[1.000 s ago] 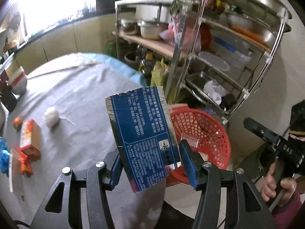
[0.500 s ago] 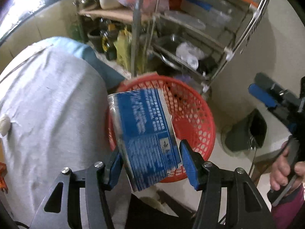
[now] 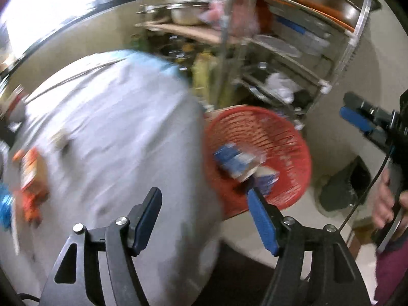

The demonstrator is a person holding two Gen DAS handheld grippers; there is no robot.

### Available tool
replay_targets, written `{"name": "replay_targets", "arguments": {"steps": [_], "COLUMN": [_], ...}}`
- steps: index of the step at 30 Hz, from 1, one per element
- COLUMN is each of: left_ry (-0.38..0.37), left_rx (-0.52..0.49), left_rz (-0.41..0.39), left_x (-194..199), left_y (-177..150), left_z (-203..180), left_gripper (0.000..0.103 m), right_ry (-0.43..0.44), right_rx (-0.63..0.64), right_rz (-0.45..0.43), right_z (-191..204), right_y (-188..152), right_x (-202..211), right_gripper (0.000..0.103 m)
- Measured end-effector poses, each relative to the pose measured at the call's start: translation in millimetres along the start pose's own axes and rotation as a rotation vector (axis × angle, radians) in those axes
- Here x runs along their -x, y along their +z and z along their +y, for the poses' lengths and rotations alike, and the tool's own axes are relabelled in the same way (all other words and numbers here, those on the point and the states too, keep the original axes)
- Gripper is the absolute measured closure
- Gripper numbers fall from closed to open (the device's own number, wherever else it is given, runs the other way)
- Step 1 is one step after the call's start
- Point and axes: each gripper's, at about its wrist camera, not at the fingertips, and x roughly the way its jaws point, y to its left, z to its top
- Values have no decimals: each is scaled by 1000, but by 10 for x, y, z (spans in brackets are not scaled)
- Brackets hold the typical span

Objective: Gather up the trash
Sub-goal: 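Carry both boxes over the red basket and open both tools to drop them, then grasp the white Plendil box with the left tool while the right tool grasps the white paper ball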

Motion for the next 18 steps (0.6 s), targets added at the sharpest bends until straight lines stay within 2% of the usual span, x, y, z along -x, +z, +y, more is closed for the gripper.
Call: {"name": "replay_targets", "arguments": {"steps": [5, 12, 15, 18], "left_ry": [130, 336, 391, 398], "left_rx": [209, 504, 575, 635], "left_rz": [0, -82, -104, -122], "left_x": [314, 910, 1059, 1150], "left_y": [-574, -1284, -1442, -1552], "left_z": [778, 1844, 2159, 2376], "left_gripper": [32, 32, 32, 32], "right_ry": [54, 153, 198, 221], "right_rx": [58, 134, 172, 207], "right_rz": [73, 199, 251, 287], "right_z": [363, 1034, 1363, 1588], "right_y": [-94, -319, -455, -581], "right_x": [-282, -785, -958, -1048], "right_gripper": [38, 38, 38, 38]}}
